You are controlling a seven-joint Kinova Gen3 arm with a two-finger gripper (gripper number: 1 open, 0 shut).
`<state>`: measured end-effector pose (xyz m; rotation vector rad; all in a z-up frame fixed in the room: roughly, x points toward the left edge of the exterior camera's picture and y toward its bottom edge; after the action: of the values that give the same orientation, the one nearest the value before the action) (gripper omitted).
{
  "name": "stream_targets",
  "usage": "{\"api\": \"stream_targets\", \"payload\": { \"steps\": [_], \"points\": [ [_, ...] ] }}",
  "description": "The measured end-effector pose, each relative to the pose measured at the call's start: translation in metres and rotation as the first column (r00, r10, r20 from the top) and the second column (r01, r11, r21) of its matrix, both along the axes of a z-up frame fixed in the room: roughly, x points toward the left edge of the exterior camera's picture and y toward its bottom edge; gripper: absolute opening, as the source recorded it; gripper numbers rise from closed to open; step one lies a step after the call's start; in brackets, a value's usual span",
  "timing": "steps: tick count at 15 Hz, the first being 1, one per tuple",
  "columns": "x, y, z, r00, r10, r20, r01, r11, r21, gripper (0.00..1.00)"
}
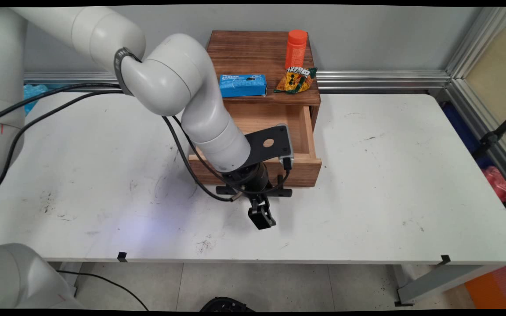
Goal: Open the drawer
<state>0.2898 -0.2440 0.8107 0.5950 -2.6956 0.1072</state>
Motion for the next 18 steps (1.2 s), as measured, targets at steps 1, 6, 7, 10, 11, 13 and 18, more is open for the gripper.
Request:
{"api": "stream_targets", "payload": {
  "steps": [1,6,7,10,11,13,18],
  "points": [
    [-0.001,0.002,0.0,1.0,0.0,-0.001,0.0,1.0,0.003,1.0],
    [-0.004,0.014,0.003,1.0,-0.004,-0.007,0.004,1.0,0.026,1.0],
    [-0.005,0.016,0.003,1.0,-0.005,-0.007,0.005,1.0,0.03,1.0],
    [-0.006,0.024,0.004,1.0,-0.009,-0.01,0.009,0.999,0.045,1.0],
    [-0.006,0.027,0.004,1.0,-0.01,-0.011,0.01,0.999,0.049,1.0],
    [-0.007,0.031,0.004,1.0,-0.012,-0.012,0.013,0.998,0.057,1.0],
    [-0.009,0.04,0.004,1.0,-0.019,-0.017,0.02,0.997,0.073,1.0]
  ]
}}
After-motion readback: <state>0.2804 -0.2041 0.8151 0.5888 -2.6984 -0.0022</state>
